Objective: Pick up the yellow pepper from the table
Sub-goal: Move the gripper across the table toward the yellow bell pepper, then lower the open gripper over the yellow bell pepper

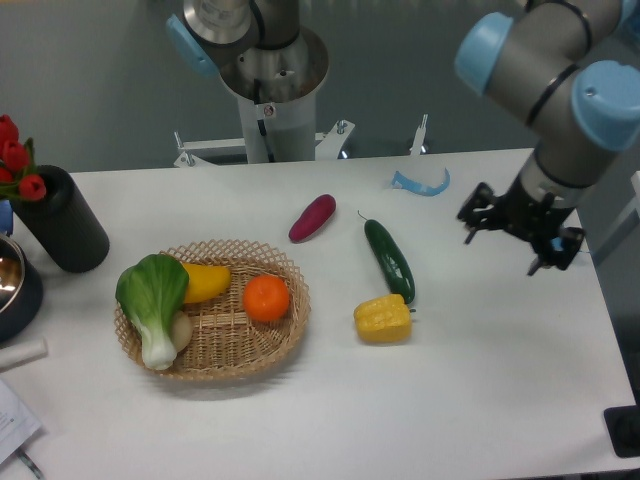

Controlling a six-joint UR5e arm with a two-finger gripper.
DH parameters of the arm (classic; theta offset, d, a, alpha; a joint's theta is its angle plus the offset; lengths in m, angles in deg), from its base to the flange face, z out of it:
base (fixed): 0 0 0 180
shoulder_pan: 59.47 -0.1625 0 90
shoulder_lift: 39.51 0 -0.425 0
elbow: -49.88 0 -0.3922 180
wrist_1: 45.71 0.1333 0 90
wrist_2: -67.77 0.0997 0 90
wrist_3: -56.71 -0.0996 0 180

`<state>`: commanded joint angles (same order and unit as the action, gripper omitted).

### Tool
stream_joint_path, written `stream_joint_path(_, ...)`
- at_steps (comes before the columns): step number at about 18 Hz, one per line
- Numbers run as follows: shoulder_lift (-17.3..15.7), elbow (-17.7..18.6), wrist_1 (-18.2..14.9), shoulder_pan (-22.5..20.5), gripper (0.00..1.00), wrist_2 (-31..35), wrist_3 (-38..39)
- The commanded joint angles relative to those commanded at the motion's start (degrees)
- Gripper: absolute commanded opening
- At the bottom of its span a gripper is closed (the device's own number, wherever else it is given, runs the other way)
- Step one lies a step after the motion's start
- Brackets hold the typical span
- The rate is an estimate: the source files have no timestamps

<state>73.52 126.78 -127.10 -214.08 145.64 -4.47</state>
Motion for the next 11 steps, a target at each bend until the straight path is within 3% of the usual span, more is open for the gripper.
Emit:
stream_joint_path(3,-1.31,3.86,1.22,1.59,1.00,0.17,-1.30)
stream_joint_path(11,-0.44,13.00,20.63,4.22,1.00,5.26,-14.46)
